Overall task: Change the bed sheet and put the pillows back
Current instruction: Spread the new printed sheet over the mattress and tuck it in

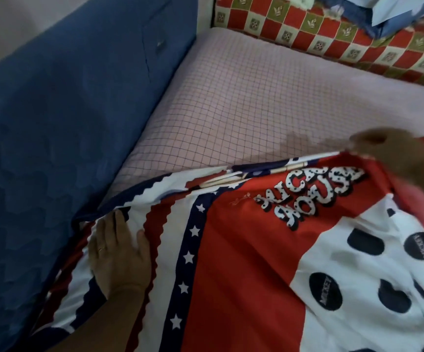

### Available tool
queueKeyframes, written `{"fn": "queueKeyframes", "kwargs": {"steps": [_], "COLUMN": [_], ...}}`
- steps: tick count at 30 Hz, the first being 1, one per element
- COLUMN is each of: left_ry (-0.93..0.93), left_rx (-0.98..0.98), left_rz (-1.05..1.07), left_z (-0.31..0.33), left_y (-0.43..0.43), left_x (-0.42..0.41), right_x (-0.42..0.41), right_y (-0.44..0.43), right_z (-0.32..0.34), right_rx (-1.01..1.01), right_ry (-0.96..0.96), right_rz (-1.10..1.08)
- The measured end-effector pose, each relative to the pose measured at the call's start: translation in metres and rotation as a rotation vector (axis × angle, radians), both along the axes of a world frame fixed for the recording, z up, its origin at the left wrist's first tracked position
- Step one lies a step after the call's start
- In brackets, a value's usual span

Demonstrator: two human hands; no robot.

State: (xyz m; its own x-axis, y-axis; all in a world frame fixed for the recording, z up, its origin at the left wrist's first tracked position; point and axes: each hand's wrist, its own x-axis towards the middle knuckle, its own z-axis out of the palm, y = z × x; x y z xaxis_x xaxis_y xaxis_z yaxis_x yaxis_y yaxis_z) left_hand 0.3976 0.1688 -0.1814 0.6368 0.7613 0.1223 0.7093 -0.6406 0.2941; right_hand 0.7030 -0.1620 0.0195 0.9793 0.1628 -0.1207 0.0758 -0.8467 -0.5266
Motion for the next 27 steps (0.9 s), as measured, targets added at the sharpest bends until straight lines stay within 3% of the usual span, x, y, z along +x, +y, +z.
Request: {"fn": "queueKeyframes", "kwargs": {"steps": [3,5,9,10,13,17,27], "left_ry": [-0.007,-0.014,-0.002,-0.005,-0.006,0.016,0.025], "left_rx": [0.000,0.004,0.003,0.000,-0.017,-0.045,-0.059], "left_rz": [0.005,0.001,-0.001,0.001,-0.004,0.000,-0.026], "left_z": [0.000,-0.001,-0.001,-0.001,-0.002,0.002,0.001], "left_y": [-0.001,-0.001,-0.001,-0.001,0.001,0.000,0.003], "left_x": [-0.001,-0.001,0.000,0.000,0.000,0.003,0.001], "right_x": [0.010,-0.009,-0.126,-0.165,-0.282,-0.375,-0.399], "right_y": [0.014,0.042,0.089,0.098,0.100,0.061,0.052], "right_z": [0.002,-0.009,-0.058,-0.074,-0.122,-0.169,-0.202], "right_rx": [0.129,0.022,0.091,0.109,0.077,-0.144,-0.324], "right_ry": [0.081,0.056,-0.386,-0.421,-0.289,-0.144,-0.121], "right_rz": [-0.029,0.000,0.001,0.008,0.040,-0.129,-0.108]}}
